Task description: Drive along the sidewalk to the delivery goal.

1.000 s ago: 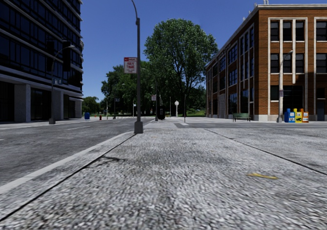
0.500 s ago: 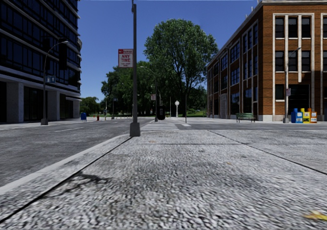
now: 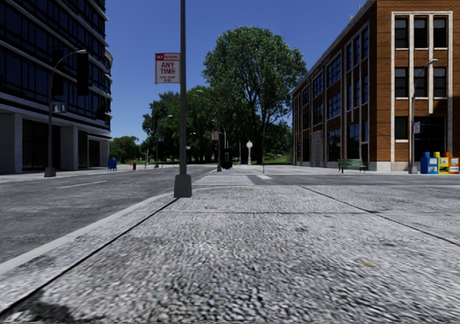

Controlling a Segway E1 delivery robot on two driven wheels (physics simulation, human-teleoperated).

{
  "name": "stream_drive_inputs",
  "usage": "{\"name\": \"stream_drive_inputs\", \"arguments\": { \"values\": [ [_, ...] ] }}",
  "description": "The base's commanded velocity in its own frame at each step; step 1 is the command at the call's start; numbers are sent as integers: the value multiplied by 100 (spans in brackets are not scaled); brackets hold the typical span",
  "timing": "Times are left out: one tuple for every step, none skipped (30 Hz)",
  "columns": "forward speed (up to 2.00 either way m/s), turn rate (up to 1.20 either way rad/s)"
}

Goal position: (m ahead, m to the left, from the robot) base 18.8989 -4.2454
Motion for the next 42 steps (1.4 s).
{"name": "stream_drive_inputs", "arguments": {
  "values": [
    [200,0],
    [200,0],
    [200,0],
    [200,0],
    [200,0],
    [200,0],
    [200,0],
    [200,0],
    [200,0],
    [200,0],
    [200,0],
    [200,0],
    [200,0],
    [200,0],
    [200,0],
    [200,0],
    [200,0],
    [200,0],
    [200,0],
    [200,0],
    [200,0],
    [200,0],
    [200,0],
    [200,0],
    [200,0],
    [200,0],
    [200,0],
    [200,0],
    [200,0],
    [200,0],
    [200,0],
    [200,0],
    [200,0],
    [200,0],
    [200,0],
    [200,0],
    [200,0],
    [200,0],
    [200,0],
    [200,0],
    [200,0],
    [200,0]
  ]
}}
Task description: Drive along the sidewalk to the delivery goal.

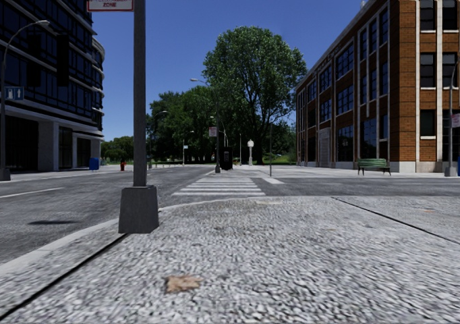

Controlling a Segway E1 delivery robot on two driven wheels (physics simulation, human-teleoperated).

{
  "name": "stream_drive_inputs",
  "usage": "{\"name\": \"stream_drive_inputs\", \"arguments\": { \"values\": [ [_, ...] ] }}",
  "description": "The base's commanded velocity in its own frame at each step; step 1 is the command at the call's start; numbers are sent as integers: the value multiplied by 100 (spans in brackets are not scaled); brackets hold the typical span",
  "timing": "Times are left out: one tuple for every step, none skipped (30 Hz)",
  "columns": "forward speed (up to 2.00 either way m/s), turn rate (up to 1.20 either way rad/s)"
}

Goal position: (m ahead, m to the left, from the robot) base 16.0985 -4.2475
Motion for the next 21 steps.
{"name": "stream_drive_inputs", "arguments": {
  "values": [
    [200,0],
    [200,0],
    [200,0],
    [200,0],
    [200,0],
    [200,0],
    [200,0],
    [200,0],
    [200,0],
    [200,0],
    [200,0],
    [200,0],
    [200,0],
    [200,0],
    [200,0],
    [200,0],
    [200,0],
    [200,0],
    [200,0],
    [200,0],
    [200,0]
  ]
}}
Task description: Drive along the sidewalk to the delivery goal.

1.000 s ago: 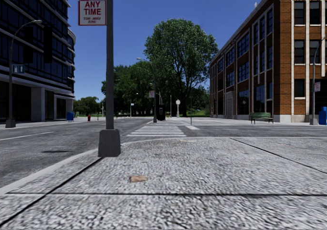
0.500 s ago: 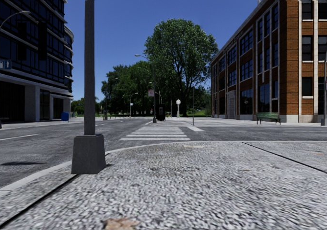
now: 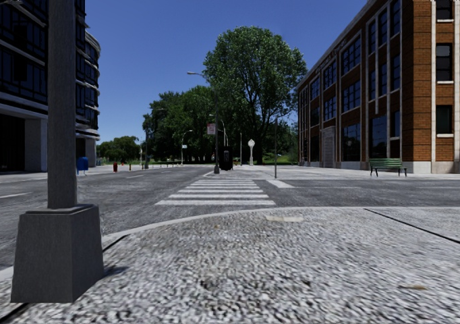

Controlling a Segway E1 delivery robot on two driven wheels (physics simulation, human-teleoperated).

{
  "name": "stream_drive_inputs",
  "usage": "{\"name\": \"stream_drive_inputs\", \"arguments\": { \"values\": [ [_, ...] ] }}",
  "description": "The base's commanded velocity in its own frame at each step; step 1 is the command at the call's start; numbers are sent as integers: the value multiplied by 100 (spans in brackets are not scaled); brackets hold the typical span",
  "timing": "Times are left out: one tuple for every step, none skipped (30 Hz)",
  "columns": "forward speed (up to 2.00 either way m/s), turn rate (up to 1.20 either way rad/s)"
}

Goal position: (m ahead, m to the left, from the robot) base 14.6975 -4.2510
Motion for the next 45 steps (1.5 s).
{"name": "stream_drive_inputs", "arguments": {
  "values": [
    [200,0],
    [200,0],
    [200,0],
    [200,0],
    [200,0],
    [200,0],
    [200,0],
    [200,0],
    [200,0],
    [200,0],
    [200,0],
    [200,0],
    [200,0],
    [200,0],
    [200,0],
    [200,0],
    [200,0],
    [200,0],
    [200,0],
    [200,0],
    [200,0],
    [200,0],
    [200,0],
    [200,0],
    [200,0],
    [200,0],
    [200,0],
    [200,0],
    [200,0],
    [200,0],
    [200,0],
    [200,0],
    [200,0],
    [200,0],
    [200,0],
    [200,0],
    [200,0],
    [200,0],
    [200,0],
    [200,0],
    [200,0],
    [200,0],
    [200,0],
    [200,0],
    [200,0]
  ]
}}
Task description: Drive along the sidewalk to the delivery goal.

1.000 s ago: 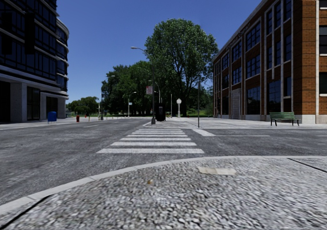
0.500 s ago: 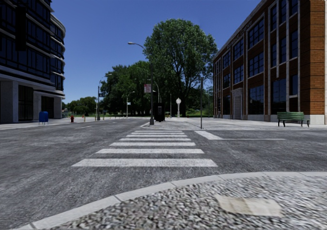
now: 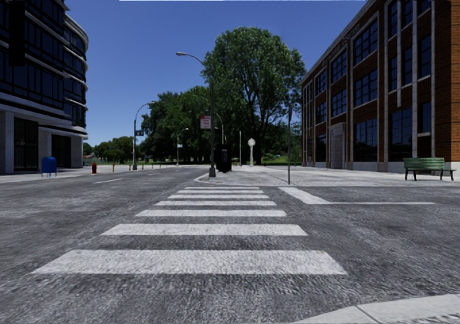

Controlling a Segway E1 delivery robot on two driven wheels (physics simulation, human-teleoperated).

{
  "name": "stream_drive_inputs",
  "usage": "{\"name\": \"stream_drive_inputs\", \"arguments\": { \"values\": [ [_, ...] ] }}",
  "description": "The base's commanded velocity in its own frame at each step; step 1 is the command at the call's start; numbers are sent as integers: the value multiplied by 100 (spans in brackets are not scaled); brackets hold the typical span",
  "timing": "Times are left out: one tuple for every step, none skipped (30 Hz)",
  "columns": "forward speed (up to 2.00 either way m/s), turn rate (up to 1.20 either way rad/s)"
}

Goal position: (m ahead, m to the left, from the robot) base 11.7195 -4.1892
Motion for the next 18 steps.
{"name": "stream_drive_inputs", "arguments": {
  "values": [
    [200,0],
    [200,0],
    [200,0],
    [200,0],
    [200,0],
    [200,0],
    [200,0],
    [200,0],
    [132,0],
    [131,0],
    [131,0],
    [131,0],
    [131,0],
    [131,0],
    [131,0],
    [131,0],
    [131,0],
    [131,0]
  ]
}}
